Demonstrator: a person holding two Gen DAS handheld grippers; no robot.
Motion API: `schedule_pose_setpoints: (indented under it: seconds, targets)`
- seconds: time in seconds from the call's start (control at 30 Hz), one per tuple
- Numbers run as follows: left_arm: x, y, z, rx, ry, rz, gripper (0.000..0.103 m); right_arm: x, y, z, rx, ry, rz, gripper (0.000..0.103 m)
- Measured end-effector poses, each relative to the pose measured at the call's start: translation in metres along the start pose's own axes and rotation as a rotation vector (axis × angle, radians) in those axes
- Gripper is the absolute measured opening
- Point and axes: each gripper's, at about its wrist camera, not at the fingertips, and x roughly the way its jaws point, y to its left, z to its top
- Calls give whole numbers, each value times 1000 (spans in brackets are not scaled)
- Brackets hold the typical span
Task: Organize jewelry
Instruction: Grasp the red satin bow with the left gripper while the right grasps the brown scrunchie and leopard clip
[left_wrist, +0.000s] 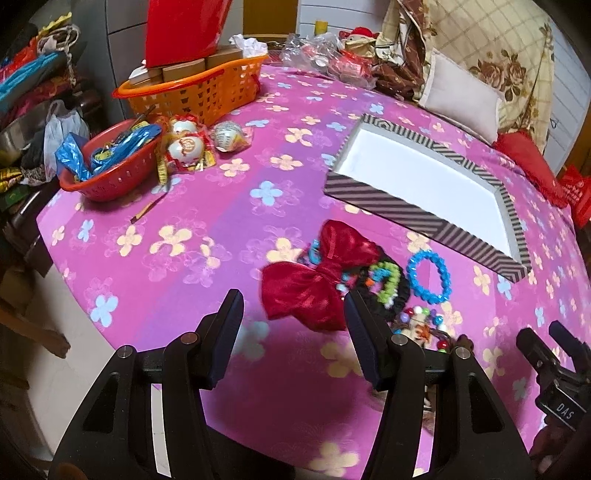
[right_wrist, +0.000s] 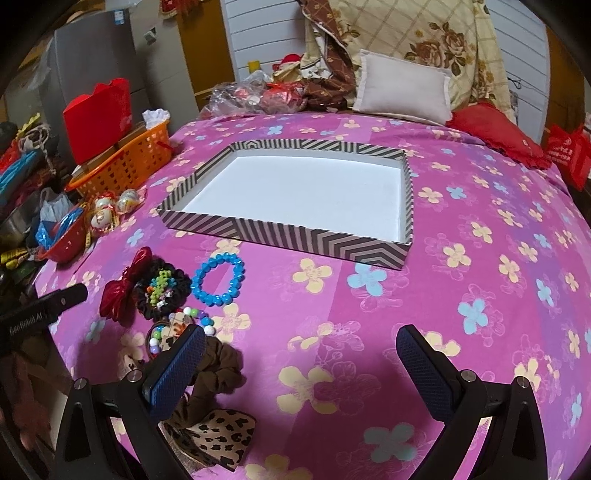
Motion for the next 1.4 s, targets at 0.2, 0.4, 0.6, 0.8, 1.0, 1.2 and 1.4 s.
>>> schedule_pose_setpoints:
  seconds: [0.2, 0.4, 0.6, 0.8, 1.0, 1.2, 1.4]
  targets:
    - [10, 20, 2, -31, 45, -57, 60, 5, 5, -4, -22, 19, 44, 102]
    - [23, 6, 2, 30, 64, -85, 60, 5, 15, -14, -104, 50, 132, 102]
    - [41, -2, 6, 62, 83, -85, 60, 1, 32, -30, -185, 81, 273, 84]
    - [55, -6, 8, 64, 103, -79, 60, 14, 58, -48, -264, 130, 310, 76]
    - [64, -13, 6, 87, 105, -68, 60, 29, 75, -54, -342, 126, 261, 75]
    - [70, -7, 5, 64, 111, -128, 30, 30, 72, -59, -339, 99, 280, 36]
    - [60, -2, 5, 60, 85, -143, 11, 27, 67, -56, -297, 96, 297, 25]
